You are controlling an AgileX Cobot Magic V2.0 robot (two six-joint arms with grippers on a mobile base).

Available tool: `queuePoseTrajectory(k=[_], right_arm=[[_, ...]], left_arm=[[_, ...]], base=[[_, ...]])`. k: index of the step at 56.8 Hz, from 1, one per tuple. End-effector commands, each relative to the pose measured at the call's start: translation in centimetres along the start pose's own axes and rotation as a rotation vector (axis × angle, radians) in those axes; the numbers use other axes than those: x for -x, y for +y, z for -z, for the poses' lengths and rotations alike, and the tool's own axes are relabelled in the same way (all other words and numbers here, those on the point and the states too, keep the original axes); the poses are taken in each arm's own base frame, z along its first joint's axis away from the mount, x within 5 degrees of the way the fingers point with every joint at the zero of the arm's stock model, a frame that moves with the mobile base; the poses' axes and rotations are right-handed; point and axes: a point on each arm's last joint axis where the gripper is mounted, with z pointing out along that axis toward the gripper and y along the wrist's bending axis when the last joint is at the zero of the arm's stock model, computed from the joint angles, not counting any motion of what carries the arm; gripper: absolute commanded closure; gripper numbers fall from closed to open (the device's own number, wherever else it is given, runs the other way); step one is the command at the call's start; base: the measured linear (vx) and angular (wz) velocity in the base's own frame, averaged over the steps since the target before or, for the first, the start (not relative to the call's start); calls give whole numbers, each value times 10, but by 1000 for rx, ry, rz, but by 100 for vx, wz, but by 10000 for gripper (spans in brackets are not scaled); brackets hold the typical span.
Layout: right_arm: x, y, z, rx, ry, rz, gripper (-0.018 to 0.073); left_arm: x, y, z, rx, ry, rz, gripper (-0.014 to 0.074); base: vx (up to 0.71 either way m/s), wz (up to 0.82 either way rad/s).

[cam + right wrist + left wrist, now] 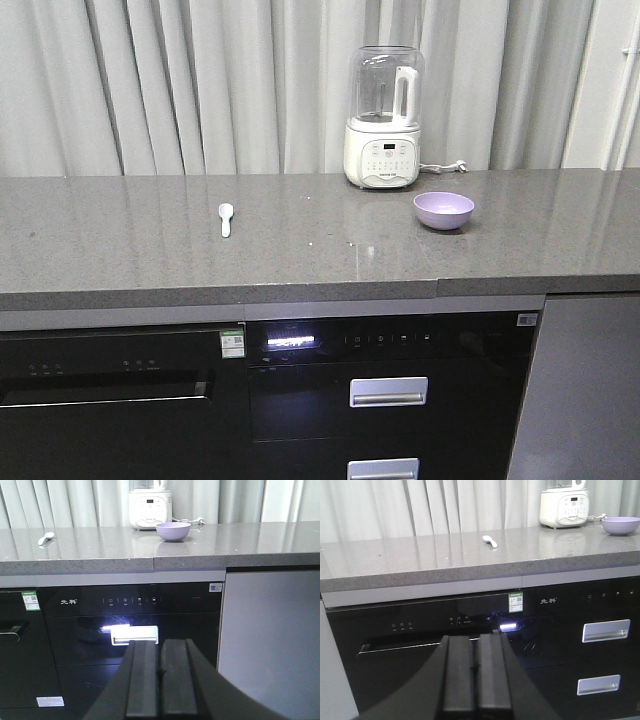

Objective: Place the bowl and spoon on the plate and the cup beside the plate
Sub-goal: 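Drive the base toward the counter with the spoon and lavender bowl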

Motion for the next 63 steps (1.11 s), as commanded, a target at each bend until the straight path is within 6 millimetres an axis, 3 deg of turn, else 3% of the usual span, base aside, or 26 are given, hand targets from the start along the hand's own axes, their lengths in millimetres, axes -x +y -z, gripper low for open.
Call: queuePoseTrajectory(k=[1,63], right_arm=[[6,0,0,2,-88,8,568],[6,0,0,2,-88,8,568]], left_arm=[[17,0,2,-6,-110,1,603],[17,0,2,-6,-110,1,603]], base=[[0,0],[2,-3]])
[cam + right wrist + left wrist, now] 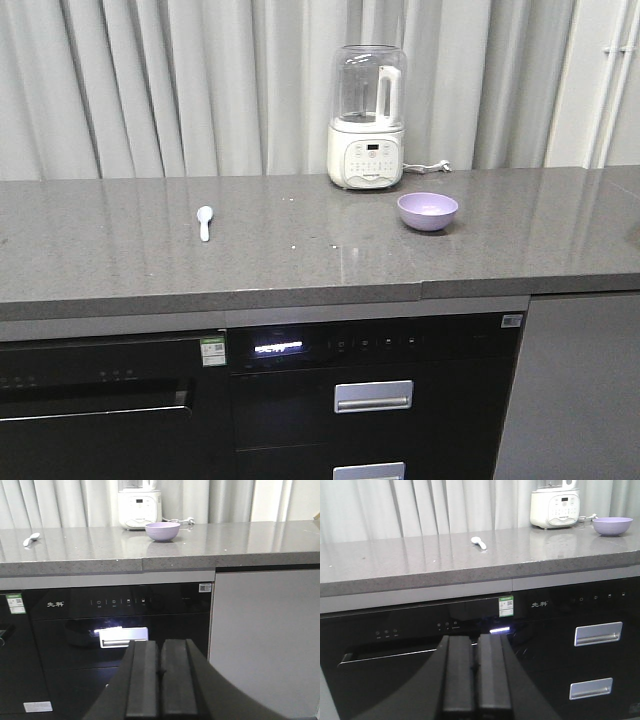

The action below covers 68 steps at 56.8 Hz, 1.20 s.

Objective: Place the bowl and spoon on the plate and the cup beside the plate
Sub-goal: 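Drive the base toward the counter with the spoon and lavender bowl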

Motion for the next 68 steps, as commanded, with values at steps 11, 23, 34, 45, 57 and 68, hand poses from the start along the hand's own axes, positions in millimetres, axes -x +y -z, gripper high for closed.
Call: queuePoseTrajectory(k=[11,23,34,45,57,68], right_arm=[[6,0,0,2,-88,8,568],[6,0,0,4,-88,8,568],[6,0,0,4,-88,8,568],[6,0,0,4,-88,8,568],[6,0,0,4,-88,8,568],[6,0,0,4,-88,8,568]], left_arm=[[17,0,2,-6,-110,1,603],[17,0,2,-6,-110,1,603],[17,0,2,-6,-110,1,603],[17,0,2,-6,-110,1,603],[17,0,2,-6,-110,1,603],[17,0,2,-6,-110,1,603]], base=[[13,-9],[16,-16],[20,-31],[24,-23],[29,-13],[35,6]])
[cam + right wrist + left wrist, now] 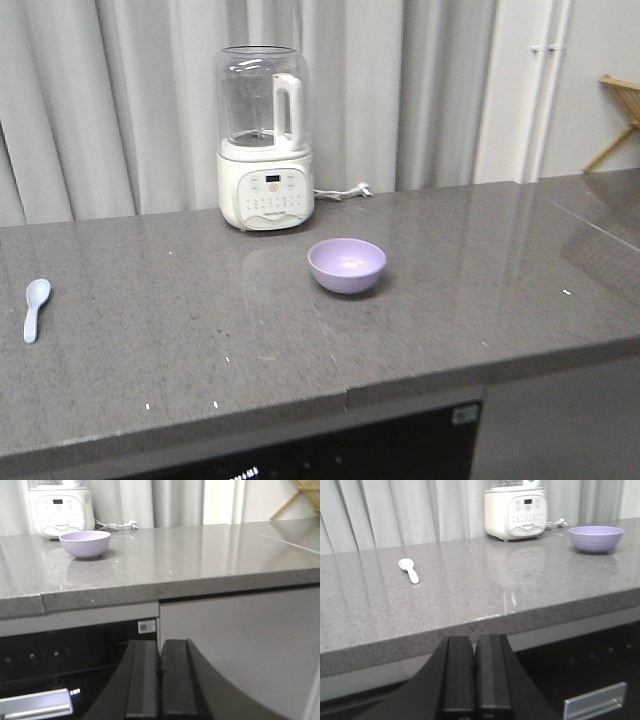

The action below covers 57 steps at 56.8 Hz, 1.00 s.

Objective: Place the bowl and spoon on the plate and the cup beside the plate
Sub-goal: 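Drive the base toward the counter with the spoon and lavender bowl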

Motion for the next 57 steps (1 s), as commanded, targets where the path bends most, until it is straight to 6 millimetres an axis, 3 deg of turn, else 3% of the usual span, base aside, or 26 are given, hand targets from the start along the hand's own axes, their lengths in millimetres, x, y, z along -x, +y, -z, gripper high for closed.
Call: queuePoseTrajectory(k=[1,35,57], right_arm=[[6,0,0,4,-88,8,568],[6,0,0,4,-88,8,568],[6,0,0,4,-88,8,568]], left_arm=[[17,0,2,-6,-110,1,603],[17,0,2,-6,-110,1,603],[17,0,2,-6,-110,1,603]], base=[[39,20],[42,36],[21,3]])
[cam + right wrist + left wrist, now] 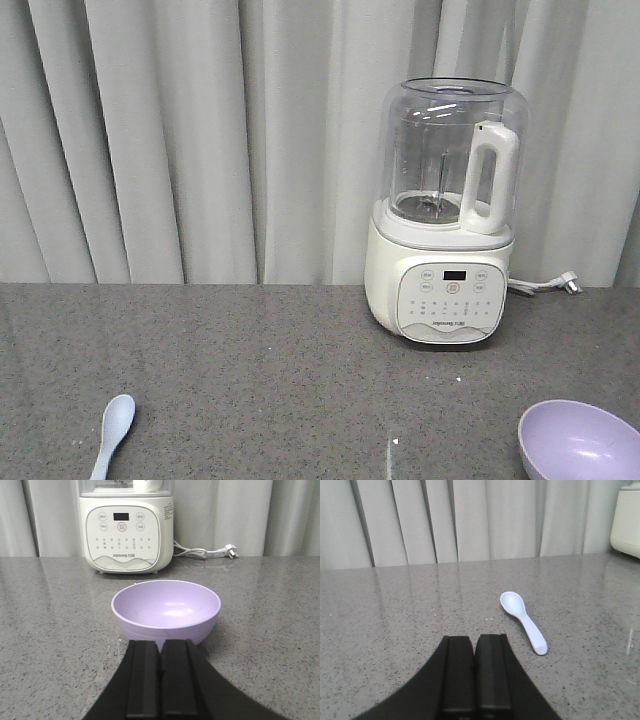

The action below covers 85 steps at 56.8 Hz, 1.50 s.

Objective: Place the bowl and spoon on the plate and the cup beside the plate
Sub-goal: 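Drive the base toward the counter with the spoon and lavender bowl, then grasp the lavender bowl rim with the right gripper and lift it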

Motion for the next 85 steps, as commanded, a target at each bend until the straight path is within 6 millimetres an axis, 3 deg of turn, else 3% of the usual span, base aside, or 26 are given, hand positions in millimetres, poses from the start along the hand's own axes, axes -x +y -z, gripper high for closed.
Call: queuePoseTrajectory(k=[1,35,43,52,59,64,69,76,85], right_arm=[[7,0,0,4,-89,8,568],[7,1,0,5,-96,8,568],[21,2,3,18,-240,-2,568],[75,3,21,20,-456,44,568],[146,3,42,-23,-488,155,568],[197,3,39,-37,-466,176,568],[229,4,17,-36,-420,177,568],[241,4,-14,-29,-347,175,568],[234,4,-38,-20,-265,157,566]], left_arm=[[17,0,2,-6,-110,1,603],[17,0,2,-6,-110,1,603],[25,-1,4,-11,-172,18,603],[80,-1,22,-59,-468,162,603],[142,1,37,-52,-536,143,603],[189,1,32,-43,-537,118,603],[223,2,3,-37,-486,106,603],[235,1,-39,-33,-381,108,603],[228,1,-65,-30,-301,108,591]], base=[[9,-4],[2,-1],[0,0],[0,0],[0,0],[0,0],[0,0],[0,0],[0,0]])
